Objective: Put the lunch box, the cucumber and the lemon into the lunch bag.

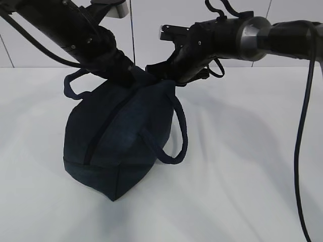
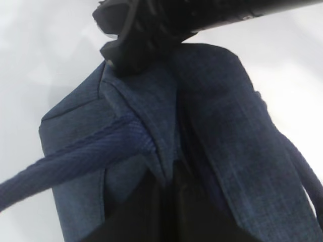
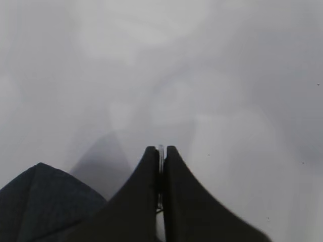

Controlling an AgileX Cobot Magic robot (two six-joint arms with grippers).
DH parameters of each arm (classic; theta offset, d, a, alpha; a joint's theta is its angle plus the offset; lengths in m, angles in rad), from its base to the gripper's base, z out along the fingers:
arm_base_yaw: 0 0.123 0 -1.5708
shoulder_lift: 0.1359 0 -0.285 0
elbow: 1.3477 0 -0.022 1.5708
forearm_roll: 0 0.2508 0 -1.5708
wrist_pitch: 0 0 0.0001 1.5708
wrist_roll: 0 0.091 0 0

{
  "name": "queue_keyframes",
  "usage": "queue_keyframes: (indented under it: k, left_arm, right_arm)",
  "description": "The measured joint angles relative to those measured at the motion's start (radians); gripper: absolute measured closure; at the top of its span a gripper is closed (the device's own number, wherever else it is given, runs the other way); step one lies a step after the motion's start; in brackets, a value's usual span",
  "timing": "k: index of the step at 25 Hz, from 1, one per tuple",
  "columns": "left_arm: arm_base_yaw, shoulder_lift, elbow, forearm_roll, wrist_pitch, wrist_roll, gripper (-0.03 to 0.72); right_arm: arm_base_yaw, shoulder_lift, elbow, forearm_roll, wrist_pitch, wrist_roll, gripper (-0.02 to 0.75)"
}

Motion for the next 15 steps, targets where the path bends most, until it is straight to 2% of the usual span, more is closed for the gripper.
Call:
queue_keyframes:
  k: [5, 8, 11, 15]
  left_arm:
    - [0.0, 0.0, 0.0, 0.0, 0.0, 0.0, 0.697]
    - [0.0, 0.0, 0.0, 0.0, 0.0, 0.0, 0.697]
    - [0.0, 0.0, 0.0, 0.0, 0.002, 0.0, 0.697]
    - [0.0, 0.0, 0.0, 0.005, 0.004, 0.0, 0.695]
  right_arm:
    - [0.0, -0.002, -0.049, -0.064, 0.09, 0.0, 0.736]
    - [0.0, -0.002, -0.088, -0.085, 0.142, 0.0, 0.699]
    - [-0.003, -0.002, -0.127, -0.104, 0.183, -0.003, 0.609]
    - [-0.005, -0.002, -0.193, -0.121, 0.266, -0.003, 0.419]
